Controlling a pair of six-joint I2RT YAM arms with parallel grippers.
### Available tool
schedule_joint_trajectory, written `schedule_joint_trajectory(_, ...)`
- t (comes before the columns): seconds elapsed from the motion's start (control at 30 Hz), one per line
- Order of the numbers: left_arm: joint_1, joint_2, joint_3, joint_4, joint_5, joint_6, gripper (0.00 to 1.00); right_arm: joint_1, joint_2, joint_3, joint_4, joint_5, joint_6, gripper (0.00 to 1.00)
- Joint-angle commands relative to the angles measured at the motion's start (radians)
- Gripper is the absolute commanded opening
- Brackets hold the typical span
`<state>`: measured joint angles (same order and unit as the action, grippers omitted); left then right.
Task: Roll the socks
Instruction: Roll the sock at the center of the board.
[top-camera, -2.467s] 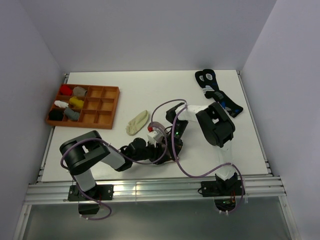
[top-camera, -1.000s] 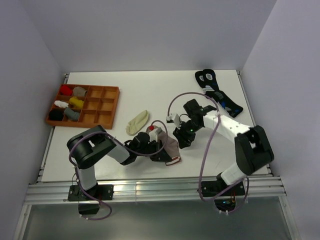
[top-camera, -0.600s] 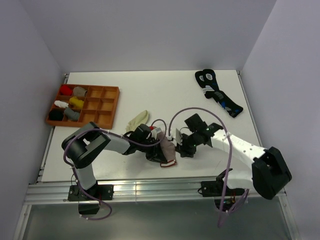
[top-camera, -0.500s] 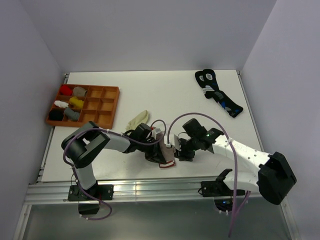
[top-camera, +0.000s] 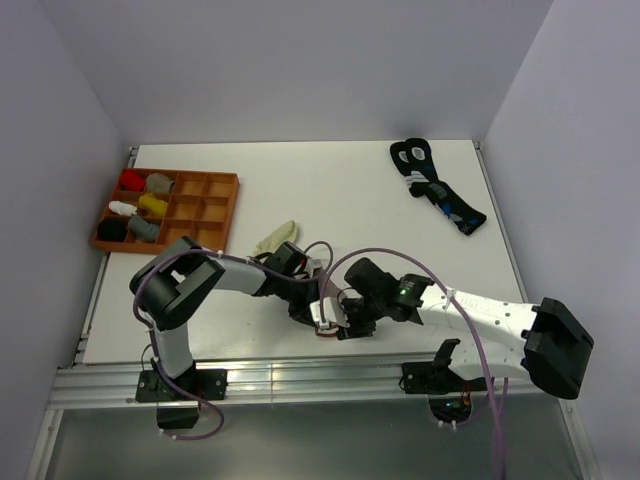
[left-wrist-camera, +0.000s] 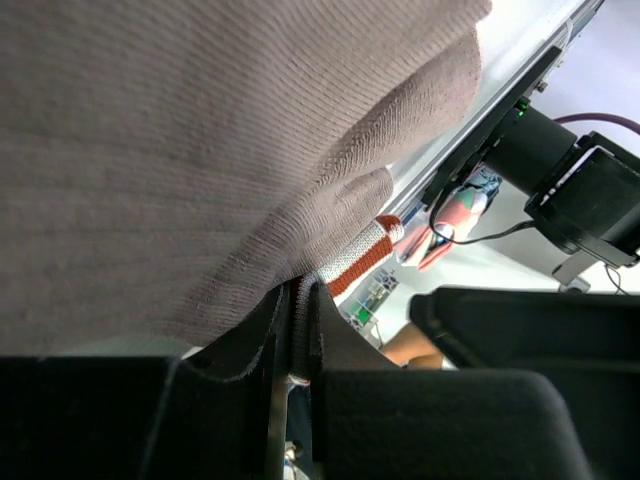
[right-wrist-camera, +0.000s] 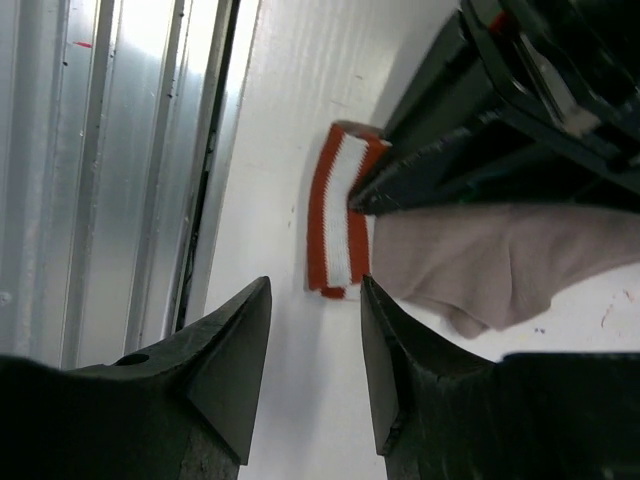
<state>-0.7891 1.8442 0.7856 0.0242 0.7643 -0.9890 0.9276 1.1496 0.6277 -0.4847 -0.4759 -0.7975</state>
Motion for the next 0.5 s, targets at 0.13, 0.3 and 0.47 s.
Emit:
schedule_joint_trajectory(0.13, 0.007, 0.064, 0.012, -0.049, -0.036, 0.041, 0.0, 0.094, 0.07, -0.01, 0.087, 0.068, 0.021, 0.46)
schedule_joint_trajectory(0.3, 0.013, 0.073, 0.009, -0.032, -0.022, 0.046, 0.0, 0.109, 0.09, -0.013, 0.11, 0.089, 0.029, 0.45)
schedule_joint_trajectory(0.47, 0.019, 0.089, 0.021, -0.032, -0.013, 0.058, 0.0, 0.122, 0.131, 0.003, 0.127, 0.141, 0.038, 0.45)
